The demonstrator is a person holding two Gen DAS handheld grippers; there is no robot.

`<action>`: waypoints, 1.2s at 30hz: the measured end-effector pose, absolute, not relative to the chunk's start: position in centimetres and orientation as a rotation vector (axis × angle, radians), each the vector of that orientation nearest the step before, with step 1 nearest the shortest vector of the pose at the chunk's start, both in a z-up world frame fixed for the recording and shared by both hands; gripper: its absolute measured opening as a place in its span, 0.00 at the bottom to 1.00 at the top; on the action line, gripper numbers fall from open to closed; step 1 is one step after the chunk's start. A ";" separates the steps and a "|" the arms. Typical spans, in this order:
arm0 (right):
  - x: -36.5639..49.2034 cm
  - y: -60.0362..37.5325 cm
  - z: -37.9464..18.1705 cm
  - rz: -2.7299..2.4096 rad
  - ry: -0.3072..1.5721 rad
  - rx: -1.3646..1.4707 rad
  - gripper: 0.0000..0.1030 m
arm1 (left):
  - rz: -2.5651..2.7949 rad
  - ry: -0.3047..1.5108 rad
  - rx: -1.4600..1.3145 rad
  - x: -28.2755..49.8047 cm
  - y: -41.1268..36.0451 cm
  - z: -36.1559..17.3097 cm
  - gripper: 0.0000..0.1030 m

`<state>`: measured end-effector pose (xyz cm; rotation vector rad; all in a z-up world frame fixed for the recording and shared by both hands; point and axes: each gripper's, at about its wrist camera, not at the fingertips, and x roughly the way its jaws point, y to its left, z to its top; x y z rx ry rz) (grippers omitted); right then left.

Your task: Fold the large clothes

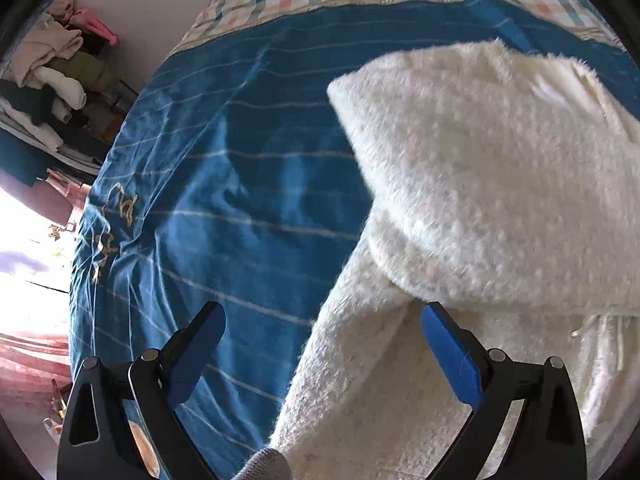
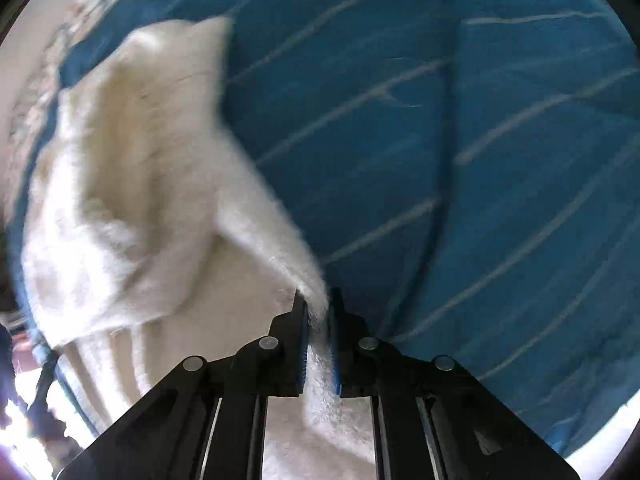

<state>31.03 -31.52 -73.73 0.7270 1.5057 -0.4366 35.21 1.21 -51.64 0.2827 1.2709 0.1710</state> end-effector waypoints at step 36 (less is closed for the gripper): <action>32.5 -29.1 -66.1 -0.368 1.528 0.676 0.46 | 0.227 1.291 0.302 32.5 4.5 -50.8 1.00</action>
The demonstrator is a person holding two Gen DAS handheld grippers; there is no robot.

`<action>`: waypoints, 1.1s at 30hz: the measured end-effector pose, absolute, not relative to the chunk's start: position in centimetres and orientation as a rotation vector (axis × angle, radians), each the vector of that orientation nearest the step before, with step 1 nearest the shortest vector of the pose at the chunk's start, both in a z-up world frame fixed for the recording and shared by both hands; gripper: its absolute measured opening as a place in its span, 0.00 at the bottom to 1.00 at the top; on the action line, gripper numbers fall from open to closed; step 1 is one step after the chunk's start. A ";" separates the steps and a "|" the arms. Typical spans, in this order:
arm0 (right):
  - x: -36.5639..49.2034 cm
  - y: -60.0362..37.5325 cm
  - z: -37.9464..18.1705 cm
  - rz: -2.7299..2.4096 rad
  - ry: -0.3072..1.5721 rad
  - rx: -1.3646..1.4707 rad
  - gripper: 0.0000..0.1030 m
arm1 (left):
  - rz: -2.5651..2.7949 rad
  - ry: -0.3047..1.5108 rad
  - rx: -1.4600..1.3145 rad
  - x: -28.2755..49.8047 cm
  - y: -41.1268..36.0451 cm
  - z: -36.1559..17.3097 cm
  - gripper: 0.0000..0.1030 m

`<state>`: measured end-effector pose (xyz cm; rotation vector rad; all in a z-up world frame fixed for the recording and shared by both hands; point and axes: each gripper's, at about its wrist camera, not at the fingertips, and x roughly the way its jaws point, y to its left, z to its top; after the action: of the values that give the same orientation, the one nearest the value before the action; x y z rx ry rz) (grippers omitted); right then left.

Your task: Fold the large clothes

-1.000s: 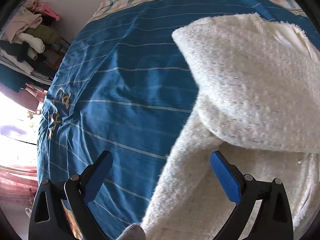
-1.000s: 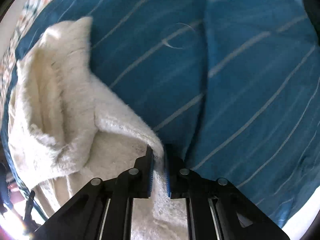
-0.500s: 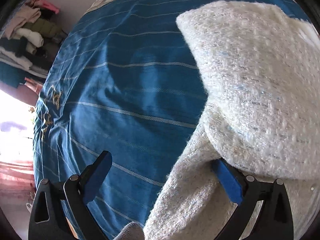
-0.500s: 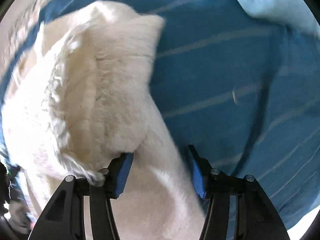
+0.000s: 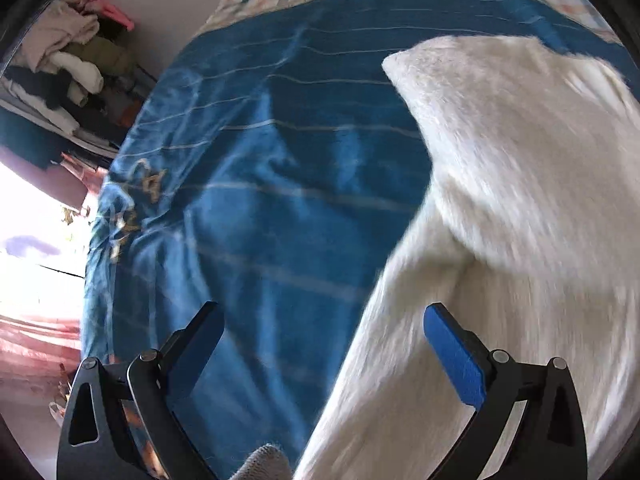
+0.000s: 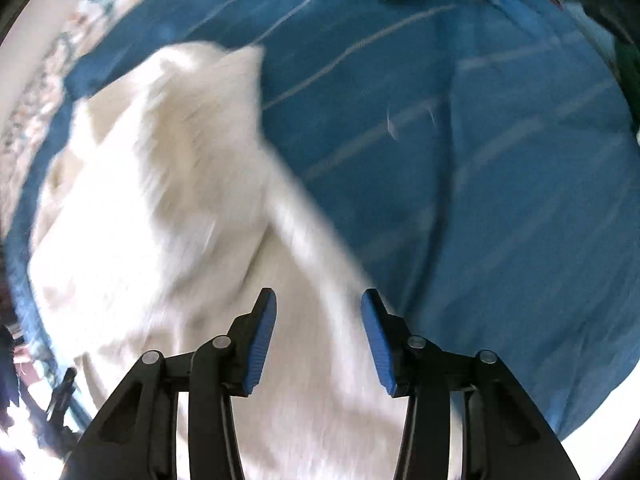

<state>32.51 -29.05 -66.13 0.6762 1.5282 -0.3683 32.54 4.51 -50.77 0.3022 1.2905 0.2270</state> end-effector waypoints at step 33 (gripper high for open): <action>26.4 -23.5 -71.1 -0.377 1.668 0.695 0.00 | 0.191 1.446 0.239 25.0 6.1 -54.4 1.00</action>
<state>26.37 -23.48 -71.14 0.6945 1.6678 -0.3773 25.04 6.13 -54.40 0.2392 1.4458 0.1908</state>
